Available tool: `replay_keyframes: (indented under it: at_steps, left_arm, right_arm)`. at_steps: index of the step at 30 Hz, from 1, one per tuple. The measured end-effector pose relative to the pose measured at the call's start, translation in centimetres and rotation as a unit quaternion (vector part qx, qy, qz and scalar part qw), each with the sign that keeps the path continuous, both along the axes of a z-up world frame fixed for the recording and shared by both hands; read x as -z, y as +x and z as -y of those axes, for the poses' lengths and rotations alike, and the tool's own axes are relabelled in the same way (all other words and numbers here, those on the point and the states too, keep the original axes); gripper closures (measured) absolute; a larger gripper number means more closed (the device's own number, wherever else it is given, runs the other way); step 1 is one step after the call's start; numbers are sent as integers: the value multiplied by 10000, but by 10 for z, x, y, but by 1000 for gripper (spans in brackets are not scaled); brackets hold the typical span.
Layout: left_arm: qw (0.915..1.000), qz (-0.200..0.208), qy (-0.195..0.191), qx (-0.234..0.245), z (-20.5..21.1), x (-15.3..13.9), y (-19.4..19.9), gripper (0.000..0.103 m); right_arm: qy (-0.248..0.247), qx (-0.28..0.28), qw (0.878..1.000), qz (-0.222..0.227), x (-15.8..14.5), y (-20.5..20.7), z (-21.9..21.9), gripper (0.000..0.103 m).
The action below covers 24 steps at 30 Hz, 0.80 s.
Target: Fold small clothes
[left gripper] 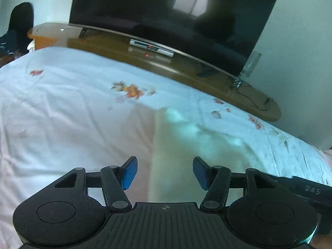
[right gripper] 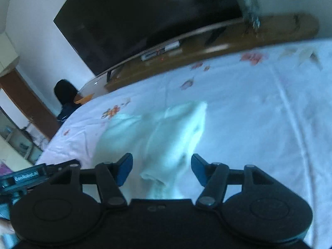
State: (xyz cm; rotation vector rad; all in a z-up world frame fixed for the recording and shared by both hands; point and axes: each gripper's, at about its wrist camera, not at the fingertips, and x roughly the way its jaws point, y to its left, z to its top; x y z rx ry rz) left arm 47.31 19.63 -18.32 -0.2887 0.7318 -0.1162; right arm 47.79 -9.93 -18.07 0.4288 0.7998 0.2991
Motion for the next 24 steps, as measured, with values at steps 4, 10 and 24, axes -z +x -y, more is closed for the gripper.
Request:
replay_keyframes:
  at_steps: [4,10,24]
  left_arm:
    - [9999,-77,95,53,17,7,16,45]
    - [9994,-326,75,-81,25,32,24,44]
    - [9965,-428,717,63,41,13,-11,41]
  right_arm:
    - [39,80,9999,-56,5,14,-7,71]
    - [-841,-103,9946,605,3,9,-24,79]
    - [-1252,-376,9868,951,-29,-34,-37,67]
